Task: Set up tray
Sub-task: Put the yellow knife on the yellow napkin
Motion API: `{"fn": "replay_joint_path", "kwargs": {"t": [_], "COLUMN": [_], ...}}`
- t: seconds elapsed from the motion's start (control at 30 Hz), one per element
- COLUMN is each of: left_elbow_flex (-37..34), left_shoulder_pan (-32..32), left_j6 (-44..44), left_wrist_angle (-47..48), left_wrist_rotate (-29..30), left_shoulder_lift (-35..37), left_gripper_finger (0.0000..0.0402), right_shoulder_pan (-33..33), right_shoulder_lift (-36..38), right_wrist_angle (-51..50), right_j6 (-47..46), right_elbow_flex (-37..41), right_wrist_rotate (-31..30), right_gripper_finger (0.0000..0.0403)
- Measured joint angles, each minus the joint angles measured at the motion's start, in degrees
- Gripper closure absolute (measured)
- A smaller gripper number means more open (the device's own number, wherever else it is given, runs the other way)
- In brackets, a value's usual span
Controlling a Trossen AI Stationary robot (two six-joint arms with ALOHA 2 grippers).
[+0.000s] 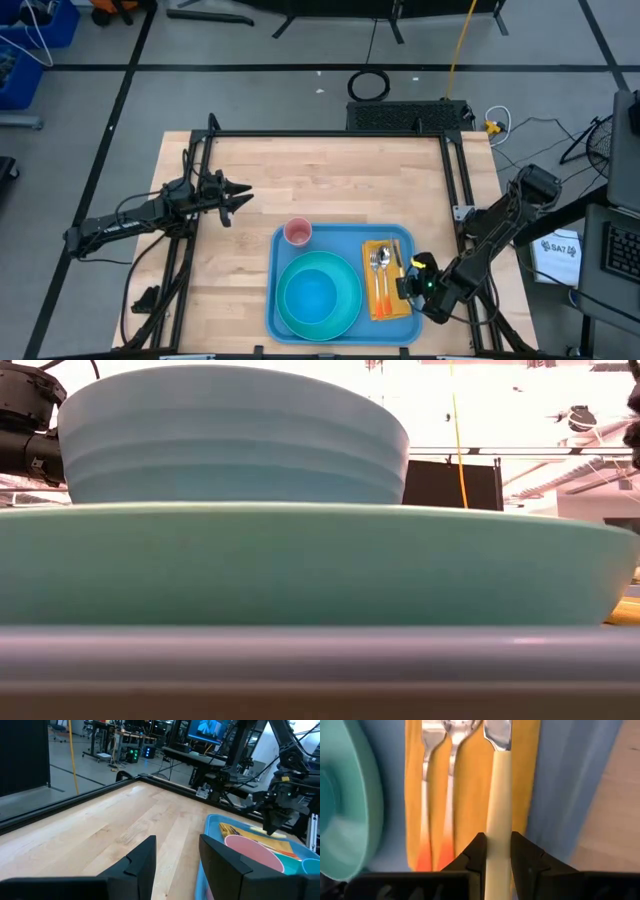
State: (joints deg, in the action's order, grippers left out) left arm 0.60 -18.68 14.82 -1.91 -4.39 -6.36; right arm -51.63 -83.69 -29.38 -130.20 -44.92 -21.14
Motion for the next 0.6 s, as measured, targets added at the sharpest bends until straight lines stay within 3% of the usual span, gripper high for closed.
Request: {"fn": "replay_joint_path", "kwargs": {"t": [0.6], "left_elbow_flex": [0.0], "left_shoulder_pan": [0.0], "left_j6": [0.0], "left_wrist_angle": [0.0], "left_wrist_rotate": [0.0], "left_shoulder_lift": [0.0], "left_gripper_finger": [0.0249], "right_shoulder_pan": [1.0], "right_shoulder_lift": [-4.5], "right_wrist_angle": [0.5], "right_j6": [-0.1], "right_elbow_flex": [-3.1], "right_wrist_rotate": [3.8], "right_gripper_finger": [0.0356]}}
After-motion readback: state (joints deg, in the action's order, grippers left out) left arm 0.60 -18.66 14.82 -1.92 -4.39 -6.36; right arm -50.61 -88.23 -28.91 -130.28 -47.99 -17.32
